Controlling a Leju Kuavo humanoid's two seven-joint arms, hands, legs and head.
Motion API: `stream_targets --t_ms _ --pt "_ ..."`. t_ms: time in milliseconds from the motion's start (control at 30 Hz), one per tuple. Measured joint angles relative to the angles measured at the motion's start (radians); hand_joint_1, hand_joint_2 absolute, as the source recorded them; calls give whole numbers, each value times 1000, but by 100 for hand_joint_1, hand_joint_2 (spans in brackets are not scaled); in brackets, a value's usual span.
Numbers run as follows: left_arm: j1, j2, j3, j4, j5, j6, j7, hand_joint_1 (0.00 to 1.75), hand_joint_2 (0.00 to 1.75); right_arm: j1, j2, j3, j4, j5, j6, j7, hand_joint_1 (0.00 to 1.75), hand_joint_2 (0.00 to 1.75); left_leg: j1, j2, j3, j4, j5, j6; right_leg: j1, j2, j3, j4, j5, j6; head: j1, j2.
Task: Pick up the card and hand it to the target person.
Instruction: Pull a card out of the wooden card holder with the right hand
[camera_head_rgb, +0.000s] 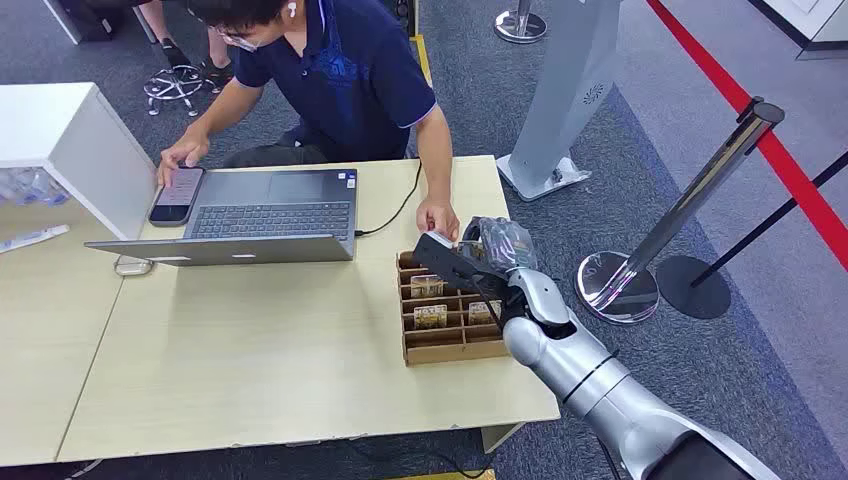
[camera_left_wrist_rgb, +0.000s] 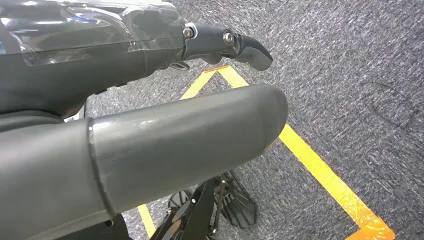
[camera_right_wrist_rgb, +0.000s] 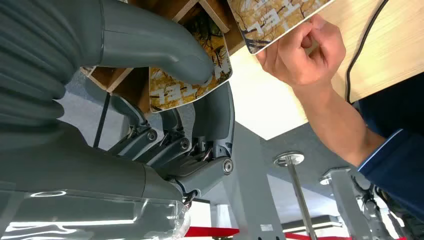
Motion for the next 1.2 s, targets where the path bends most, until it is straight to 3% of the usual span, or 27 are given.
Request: stream_targets --t_ms 100,367,1200 --pt "0 0 2 0 0 0 0 0 0 0 0 0 -2 6 1 1 157 175 0 0 0 0 0 0 0 0 0 0 0 0 0 0" --pt "0 -1 14 0 -2 7 -3 0 0 2 -2 -4 -33 27 14 13 172 175 0 0 0 0 0 0 0 0 0 0 0 0 0 0" --pt "0 -6 37 0 -8 7 -13 0 0 -47 -25 -5 -161 68 77 8 175 175 0 0 0 0 0 0 0 0 0 0 0 0 0 0"
